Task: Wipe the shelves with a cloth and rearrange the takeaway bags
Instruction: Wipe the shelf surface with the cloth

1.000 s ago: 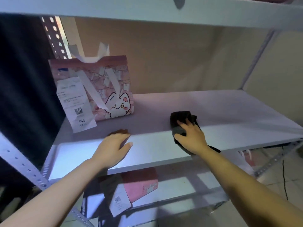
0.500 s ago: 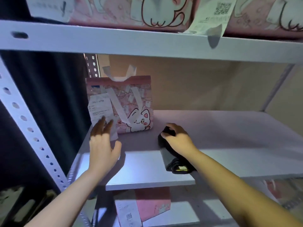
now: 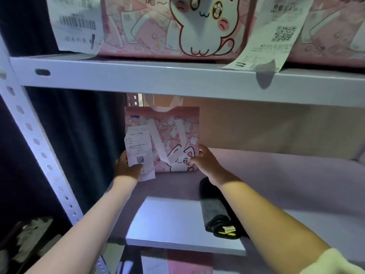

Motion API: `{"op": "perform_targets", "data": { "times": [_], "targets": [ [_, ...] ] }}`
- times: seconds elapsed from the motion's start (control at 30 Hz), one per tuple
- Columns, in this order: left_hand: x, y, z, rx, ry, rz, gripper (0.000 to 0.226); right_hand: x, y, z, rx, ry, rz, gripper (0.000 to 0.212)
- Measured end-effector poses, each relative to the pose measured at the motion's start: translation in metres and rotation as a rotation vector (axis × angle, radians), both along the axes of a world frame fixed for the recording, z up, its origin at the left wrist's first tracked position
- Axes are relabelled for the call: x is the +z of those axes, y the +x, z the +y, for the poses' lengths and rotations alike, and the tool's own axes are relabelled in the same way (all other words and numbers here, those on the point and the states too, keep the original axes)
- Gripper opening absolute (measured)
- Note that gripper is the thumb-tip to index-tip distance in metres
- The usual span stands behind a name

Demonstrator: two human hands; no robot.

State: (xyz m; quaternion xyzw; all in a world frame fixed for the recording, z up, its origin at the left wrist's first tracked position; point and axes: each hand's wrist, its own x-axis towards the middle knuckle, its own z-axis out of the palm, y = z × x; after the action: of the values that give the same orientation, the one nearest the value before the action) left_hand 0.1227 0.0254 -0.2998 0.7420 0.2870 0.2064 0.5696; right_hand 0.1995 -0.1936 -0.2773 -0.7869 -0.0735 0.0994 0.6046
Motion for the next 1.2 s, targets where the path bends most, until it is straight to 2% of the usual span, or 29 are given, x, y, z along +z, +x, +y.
{"op": "perform_targets", "data": {
  "times": [0.1,0.2,0.33,0.4,0.53,0.7,0.9,0.97,1.07,1.13,1.2],
  "targets": [
    [0.017,0.001,-0.024,-0.047,0.008,-0.05,0.045,0.004,0.011,-0.021,-0.019,0.079,0.021,0.065],
    [0.028,0.008,-0.06,-0.151,0.057,-0.083,0.043,0.005,0.031,-0.063,-0.05,0.098,-0.011,0.07],
    [0.036,0.021,-0.116,-0.328,0.061,-0.111,0.037,0.02,0.029,-0.128,-0.179,0.153,-0.037,0.049],
    [0.038,0.029,-0.147,-0.409,0.018,-0.125,0.037,0.022,0.025,-0.163,-0.226,0.2,-0.022,0.046],
    [0.033,0.048,-0.197,-0.511,-0.037,-0.096,0.042,0.014,0.019,-0.222,-0.265,0.208,-0.009,0.049],
    [0.022,0.068,-0.231,-0.6,0.046,0.03,0.043,0.004,0.009,-0.264,-0.333,0.162,-0.021,0.046],
    [0.028,0.085,-0.252,-0.653,0.463,0.204,0.05,-0.004,0.008,-0.283,-0.378,0.038,-0.053,0.046],
    [0.037,0.081,-0.257,-0.676,0.534,0.249,0.053,-0.003,0.005,-0.28,-0.384,-0.078,-0.063,0.053],
    [0.037,0.074,-0.251,-0.668,0.648,0.248,0.055,-0.003,-0.006,-0.268,-0.539,-0.269,-0.107,0.067],
    [0.025,0.065,-0.236,-0.653,0.768,0.214,0.054,-0.005,-0.023,-0.255,-0.608,-0.25,-0.209,0.054],
    [0.009,0.052,-0.217,-0.654,0.866,0.167,0.054,-0.012,-0.044,-0.236,-0.582,-0.197,-0.265,0.044]
  ]
}}
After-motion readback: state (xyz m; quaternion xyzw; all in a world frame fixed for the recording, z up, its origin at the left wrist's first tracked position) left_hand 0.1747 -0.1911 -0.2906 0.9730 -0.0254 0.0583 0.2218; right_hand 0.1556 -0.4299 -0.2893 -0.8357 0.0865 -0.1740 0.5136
